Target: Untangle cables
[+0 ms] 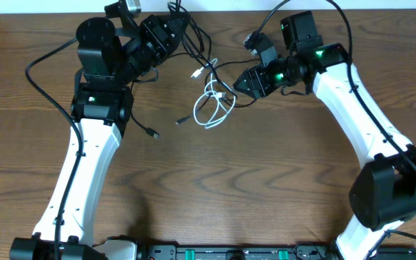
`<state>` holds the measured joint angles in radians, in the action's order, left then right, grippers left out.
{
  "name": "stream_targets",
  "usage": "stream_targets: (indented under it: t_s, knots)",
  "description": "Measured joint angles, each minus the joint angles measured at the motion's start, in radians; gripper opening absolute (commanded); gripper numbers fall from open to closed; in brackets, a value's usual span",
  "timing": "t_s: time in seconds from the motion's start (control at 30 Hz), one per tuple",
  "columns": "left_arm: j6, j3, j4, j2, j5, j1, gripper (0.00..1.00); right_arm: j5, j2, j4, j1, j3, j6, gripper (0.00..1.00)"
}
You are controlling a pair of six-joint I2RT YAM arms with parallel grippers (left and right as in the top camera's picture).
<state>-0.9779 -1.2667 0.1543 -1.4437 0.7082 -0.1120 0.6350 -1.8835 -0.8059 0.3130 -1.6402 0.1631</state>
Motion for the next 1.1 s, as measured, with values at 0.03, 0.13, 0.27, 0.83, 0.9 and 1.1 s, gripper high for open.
stream_targets:
  t_s: [0.03, 0.13, 0.27, 0.83, 0.9, 1.1]
  knots:
    - [-0.007, 0.000, 0.000, 0.000, 0.005, 0.000, 0.07, 0.009, -0.005, 0.008, 0.002, 0.000, 0.004, 0.57]
    - [-0.018, 0.000, 0.000, 0.000, 0.016, 0.000, 0.08, 0.035, -0.020, 0.035, 0.018, 0.000, 0.013, 0.58]
    - [-0.021, 0.000, -0.001, 0.000, 0.023, 0.000, 0.07, 0.062, -0.044, 0.053, 0.037, 0.000, 0.019, 0.52]
    - [0.006, 0.000, -0.068, 0.000, 0.026, 0.000, 0.07, -0.026, -0.109, 0.126, 0.106, 0.000, -0.079, 0.01]
    - [0.093, -0.007, -0.198, 0.000, -0.014, -0.001, 0.08, -0.064, -0.108, 0.108, 0.102, 0.000, -0.103, 0.01]
    - [0.259, -0.006, -0.475, -0.003, -0.190, 0.000, 0.07, -0.172, -0.018, 0.066, 0.052, 0.004, -0.144, 0.01]
